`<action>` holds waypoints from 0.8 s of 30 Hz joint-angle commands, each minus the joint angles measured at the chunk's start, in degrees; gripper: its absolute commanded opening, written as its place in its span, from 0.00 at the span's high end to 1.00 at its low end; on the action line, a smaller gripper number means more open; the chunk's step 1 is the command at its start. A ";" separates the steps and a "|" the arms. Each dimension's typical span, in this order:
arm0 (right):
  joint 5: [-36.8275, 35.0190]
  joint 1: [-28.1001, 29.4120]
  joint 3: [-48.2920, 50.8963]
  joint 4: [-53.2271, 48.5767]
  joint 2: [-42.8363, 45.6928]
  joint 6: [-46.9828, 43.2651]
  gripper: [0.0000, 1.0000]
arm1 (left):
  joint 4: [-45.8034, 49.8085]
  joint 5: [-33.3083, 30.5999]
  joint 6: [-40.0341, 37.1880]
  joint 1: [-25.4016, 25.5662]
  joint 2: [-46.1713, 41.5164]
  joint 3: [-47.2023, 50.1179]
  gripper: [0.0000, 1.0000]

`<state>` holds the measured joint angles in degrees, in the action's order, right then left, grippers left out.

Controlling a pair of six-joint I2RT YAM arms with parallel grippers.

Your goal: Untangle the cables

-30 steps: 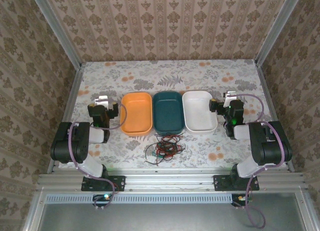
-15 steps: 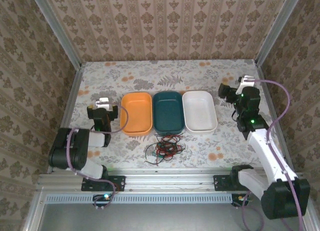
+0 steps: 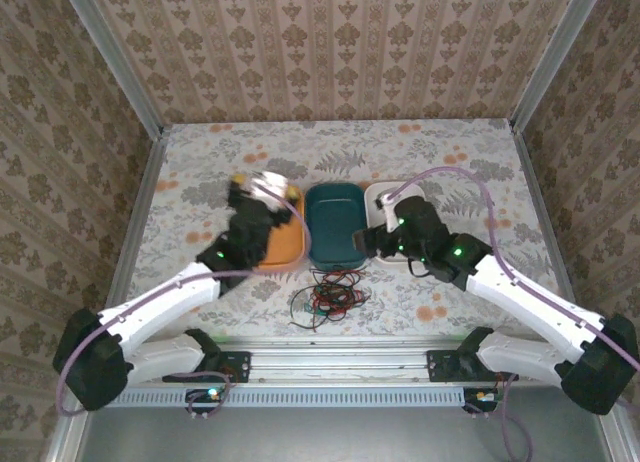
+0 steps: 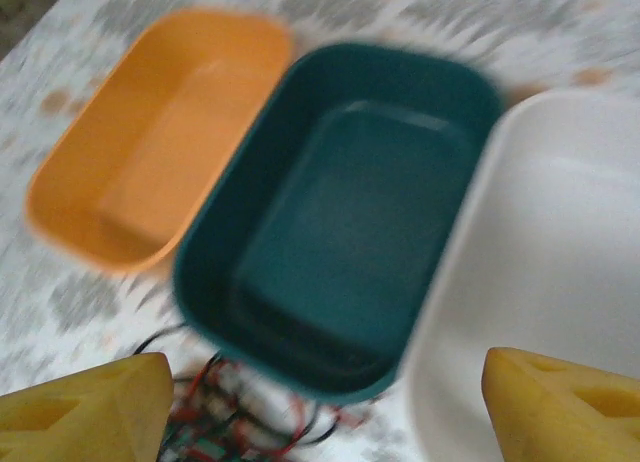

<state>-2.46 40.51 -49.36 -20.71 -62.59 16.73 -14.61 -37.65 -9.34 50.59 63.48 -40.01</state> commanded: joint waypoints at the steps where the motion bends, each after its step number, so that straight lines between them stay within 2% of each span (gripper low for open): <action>1: 5.12 3.68 -0.35 -3.80 -3.55 2.05 0.19 | 11.04 -0.64 -1.80 11.80 0.75 1.58 0.00; 4: 4.66 4.86 0.64 -2.25 -6.16 3.57 0.21 | 16.55 2.46 2.83 16.92 1.88 0.90 0.00; 9: -5.19 4.80 0.85 -3.14 -6.98 7.45 0.20 | 20.38 4.21 14.61 15.41 -2.62 2.24 0.00; 11: -8.57 4.60 0.61 -3.50 -7.46 8.51 0.19 | 22.28 7.74 19.83 11.07 -5.29 3.02 0.00; 14: -11.32 2.94 -1.97 -5.04 -10.40 10.43 0.20 | 24.21 17.18 29.20 -1.19 -8.07 3.49 0.00; 16: -12.42 1.79 -4.66 -6.52 -13.35 11.13 0.21 | 23.45 25.69 33.12 -9.58 -7.72 2.58 0.00; 18: -12.95 0.51 -7.64 -7.80 -16.62 11.04 0.24 | 22.67 30.75 34.62 -14.70 -5.01 0.25 0.00; 24: -15.58 -2.63 -16.73 -12.37 -28.14 10.78 0.34 | 26.24 32.23 33.72 -15.39 8.99 -9.88 0.00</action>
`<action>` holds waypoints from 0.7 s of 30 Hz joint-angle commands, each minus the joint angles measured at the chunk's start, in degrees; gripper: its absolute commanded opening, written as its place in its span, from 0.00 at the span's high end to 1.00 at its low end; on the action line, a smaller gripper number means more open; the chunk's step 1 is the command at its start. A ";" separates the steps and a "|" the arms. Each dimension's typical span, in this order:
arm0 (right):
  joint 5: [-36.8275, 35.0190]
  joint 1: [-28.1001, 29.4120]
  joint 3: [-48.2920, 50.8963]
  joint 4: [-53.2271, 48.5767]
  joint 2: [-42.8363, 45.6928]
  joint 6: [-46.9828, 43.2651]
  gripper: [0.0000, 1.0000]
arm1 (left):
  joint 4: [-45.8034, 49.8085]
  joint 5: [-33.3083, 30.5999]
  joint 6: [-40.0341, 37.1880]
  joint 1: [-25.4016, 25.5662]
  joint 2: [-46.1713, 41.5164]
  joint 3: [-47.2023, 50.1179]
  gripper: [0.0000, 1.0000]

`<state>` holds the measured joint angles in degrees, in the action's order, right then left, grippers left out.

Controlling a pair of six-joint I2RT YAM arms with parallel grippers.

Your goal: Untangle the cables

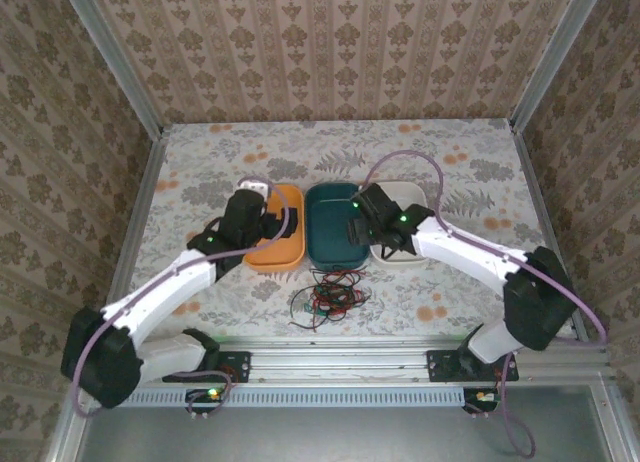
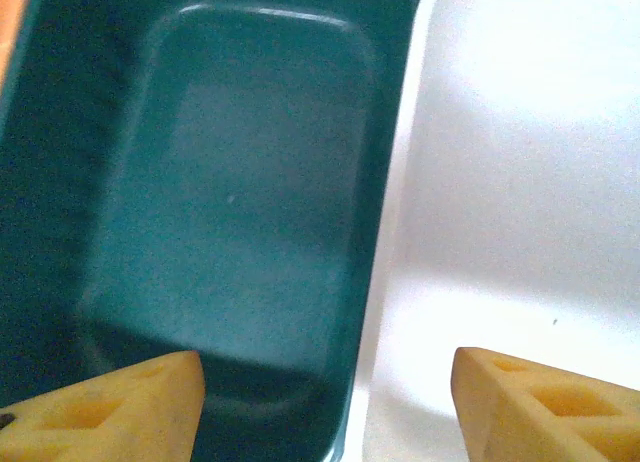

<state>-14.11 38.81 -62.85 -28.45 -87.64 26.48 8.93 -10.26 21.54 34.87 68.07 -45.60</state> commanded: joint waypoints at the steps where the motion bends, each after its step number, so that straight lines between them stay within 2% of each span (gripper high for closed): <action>1: -3.84 -1.45 -4.27 -4.84 -4.42 1.04 0.35 | 3.32 4.74 3.58 0.44 6.46 -5.41 0.00; 7: -0.50 -4.57 -8.37 -4.80 -11.13 0.79 0.43 | 6.53 4.15 8.01 1.40 17.93 -10.89 0.03; 14: -0.07 -4.96 -10.79 -4.70 -16.17 -0.45 0.59 | 8.37 6.10 6.74 2.22 27.16 -16.15 0.11; 21: 0.09 -5.23 -12.20 -4.52 -18.87 -0.11 0.70 | 12.02 6.39 5.71 1.70 33.94 -22.64 0.30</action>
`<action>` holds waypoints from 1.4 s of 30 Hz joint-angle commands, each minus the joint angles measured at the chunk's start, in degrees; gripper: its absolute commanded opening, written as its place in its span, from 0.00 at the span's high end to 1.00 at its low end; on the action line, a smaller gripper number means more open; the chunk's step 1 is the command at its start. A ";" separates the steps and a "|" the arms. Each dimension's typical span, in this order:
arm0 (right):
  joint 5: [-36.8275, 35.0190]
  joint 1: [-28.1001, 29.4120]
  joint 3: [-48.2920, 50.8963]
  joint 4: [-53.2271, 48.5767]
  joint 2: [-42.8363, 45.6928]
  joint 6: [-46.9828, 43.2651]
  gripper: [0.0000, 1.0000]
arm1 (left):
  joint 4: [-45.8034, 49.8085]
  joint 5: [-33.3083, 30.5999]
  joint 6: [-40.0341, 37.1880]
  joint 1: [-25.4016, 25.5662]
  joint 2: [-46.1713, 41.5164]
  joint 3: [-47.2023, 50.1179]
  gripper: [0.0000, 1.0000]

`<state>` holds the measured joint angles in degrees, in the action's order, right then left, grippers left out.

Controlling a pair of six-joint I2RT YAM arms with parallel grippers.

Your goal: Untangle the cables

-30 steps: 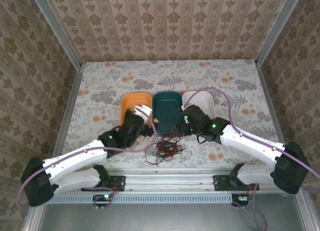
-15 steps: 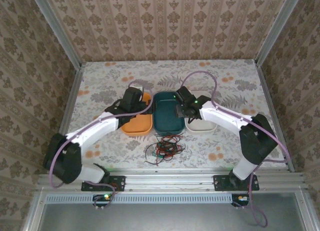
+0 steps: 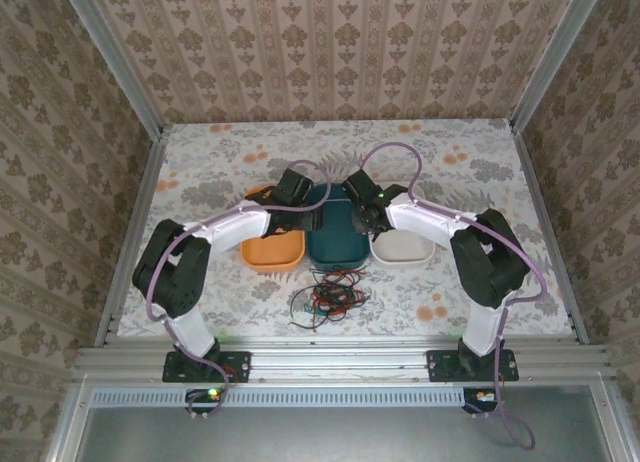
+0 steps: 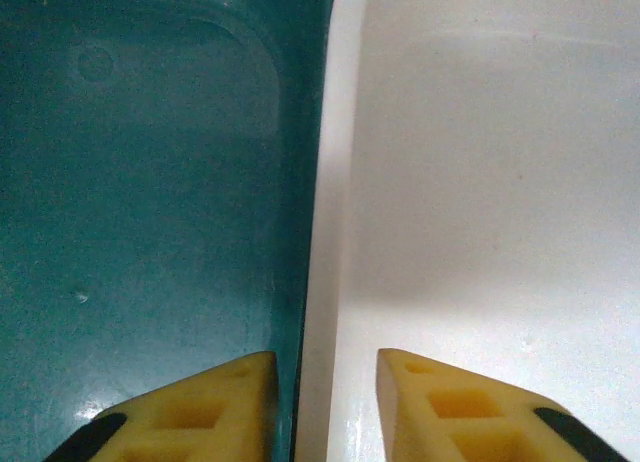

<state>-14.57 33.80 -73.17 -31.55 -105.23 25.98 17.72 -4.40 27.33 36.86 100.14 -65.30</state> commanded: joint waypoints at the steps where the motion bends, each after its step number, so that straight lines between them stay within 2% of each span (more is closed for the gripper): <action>1: 0.62 -0.28 -2.04 -1.41 -1.53 0.52 0.71 | 3.33 0.74 -0.09 -0.43 2.67 -3.59 0.33; 7: -0.32 -0.40 -2.77 -0.80 -3.10 1.33 0.82 | 4.37 2.97 -0.58 -1.35 8.24 -8.41 0.47; 12: -0.33 -1.09 -3.76 -0.10 -4.21 2.07 0.96 | 6.62 4.43 -1.85 -2.03 12.79 -13.51 0.68; 18: 1.10 -2.84 -5.47 0.30 -6.45 2.42 1.00 | 4.27 5.02 -1.68 -3.78 14.85 -14.97 0.86; 20: 1.35 -3.51 -6.33 0.53 -7.28 2.09 1.00 | 3.55 5.30 -1.20 -4.56 15.69 -15.84 0.87; 23: 2.04 -4.79 -8.94 0.48 -9.33 0.77 1.00 | 1.50 6.13 -0.61 -5.82 16.68 -16.73 0.87; 28: 3.00 -5.95 -13.10 -0.10 -12.76 -3.68 1.00 | -3.06 7.22 -0.79 -7.14 16.63 -17.19 0.79; 35: 1.92 -8.63 -16.43 -0.13 -14.94 -6.28 1.00 | -5.59 8.71 0.13 -8.56 16.63 -16.92 0.75; 36: 1.91 -8.90 -16.16 0.41 -14.47 -6.42 0.94 | -5.91 8.75 0.31 -8.56 16.23 -16.23 0.73; 37: 1.76 -9.08 -15.71 0.52 -13.78 -6.50 0.83 | -6.69 9.07 0.47 -8.55 15.43 -15.23 0.70; 38: 1.30 -9.11 -15.16 0.53 -12.95 -6.57 0.66 | -8.62 9.28 0.46 -8.43 13.76 -13.05 0.64; 39: 0.49 -9.18 -14.25 1.27 -11.89 -6.56 0.55 | -11.25 8.68 0.45 -8.11 11.52 -10.22 0.57; 42: -1.76 -9.19 -9.39 4.27 -7.20 -6.05 0.42 | -18.49 5.17 -0.95 -6.97 3.40 -1.66 0.35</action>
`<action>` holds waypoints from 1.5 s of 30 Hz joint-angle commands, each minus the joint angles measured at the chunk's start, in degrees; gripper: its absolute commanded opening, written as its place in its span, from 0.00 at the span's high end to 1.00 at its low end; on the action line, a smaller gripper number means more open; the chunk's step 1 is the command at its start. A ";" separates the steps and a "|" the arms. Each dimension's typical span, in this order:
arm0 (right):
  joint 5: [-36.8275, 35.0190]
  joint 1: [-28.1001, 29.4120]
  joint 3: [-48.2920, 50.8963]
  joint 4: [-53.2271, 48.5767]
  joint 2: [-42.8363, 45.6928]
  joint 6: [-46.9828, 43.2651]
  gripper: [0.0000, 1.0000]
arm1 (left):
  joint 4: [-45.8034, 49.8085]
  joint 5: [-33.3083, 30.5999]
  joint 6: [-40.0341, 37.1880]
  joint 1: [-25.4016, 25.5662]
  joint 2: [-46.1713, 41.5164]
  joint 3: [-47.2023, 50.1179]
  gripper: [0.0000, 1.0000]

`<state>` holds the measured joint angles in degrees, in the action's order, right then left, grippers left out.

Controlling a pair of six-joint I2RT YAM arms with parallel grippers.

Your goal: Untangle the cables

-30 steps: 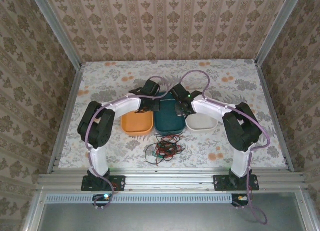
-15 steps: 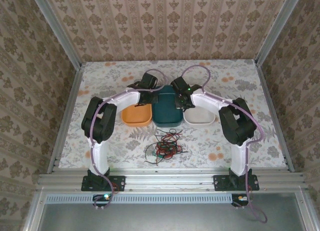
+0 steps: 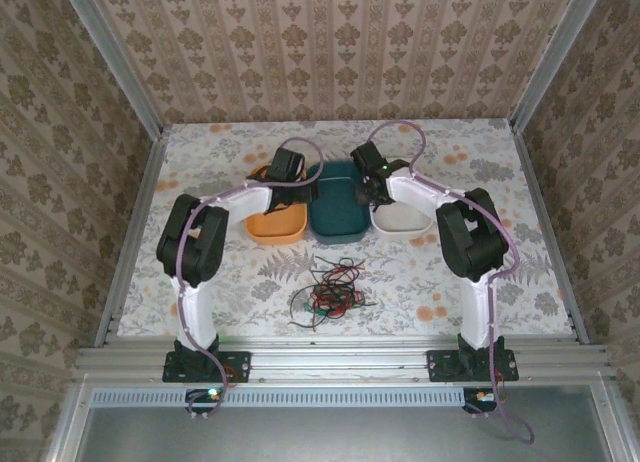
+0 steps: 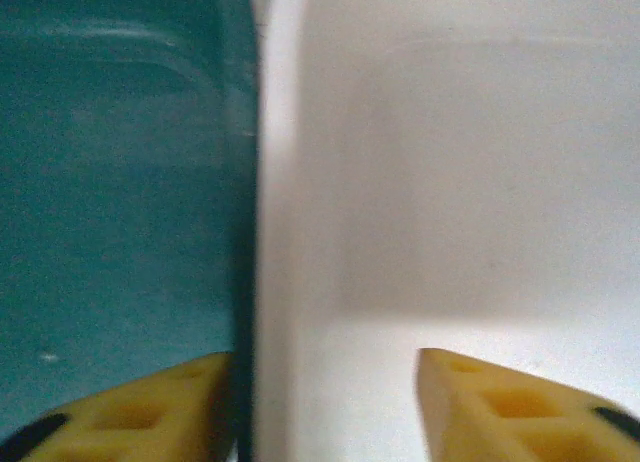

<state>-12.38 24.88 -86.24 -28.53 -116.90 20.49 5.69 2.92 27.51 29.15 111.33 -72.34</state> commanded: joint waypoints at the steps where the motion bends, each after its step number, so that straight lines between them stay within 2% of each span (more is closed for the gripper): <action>1: -4.28 -0.25 5.39 2.17 6.19 -0.39 0.39 | -7.57 -3.82 -1.82 1.18 -10.24 7.50 0.30; 2: -4.68 -0.30 7.60 3.14 8.60 -0.34 0.36 | -8.27 -5.95 -2.86 1.70 -12.76 9.66 0.21; 5: -5.96 -0.20 13.35 5.00 15.53 0.30 0.35 | -8.29 -13.03 -7.35 4.13 -20.52 14.53 0.06; 9: -6.13 0.23 20.83 5.75 26.35 0.46 0.34 | -7.53 -18.63 -14.00 8.63 -30.94 20.81 0.00; 11: -4.10 0.73 23.89 5.90 30.83 -0.43 0.34 | -5.82 -18.04 -15.87 10.61 -34.43 23.03 0.00; 14: 1.43 1.95 26.82 5.86 35.04 -2.34 0.34 | -3.50 -13.41 -18.95 13.75 -37.91 25.83 0.00; 20: 11.39 6.41 26.64 2.02 36.62 -6.96 0.36 | 3.71 -4.25 -22.67 19.40 -39.83 28.59 0.00; 25: 23.26 14.40 28.62 -0.90 36.22 -9.39 0.41 | 7.11 -2.27 -23.91 25.05 -39.83 30.12 0.01; 30: 34.60 17.42 34.24 0.40 36.22 -7.59 0.51 | 6.04 -1.37 -22.72 26.23 -37.74 31.00 0.07; 33: 36.80 18.12 36.32 -1.85 36.61 -7.42 0.55 | 4.56 -1.42 -22.53 26.20 -36.85 31.94 0.12; 41: 39.28 18.65 37.36 -11.84 32.64 -10.47 0.53 | 1.88 0.73 -22.46 24.79 -34.68 33.75 0.14; 45: 38.58 18.63 35.14 -12.92 30.45 -11.85 0.52 | 1.61 0.60 -22.59 24.64 -32.80 33.51 0.15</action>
<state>24.49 43.18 -49.06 -36.99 -84.90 11.00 8.47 2.44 5.08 53.98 77.47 -39.07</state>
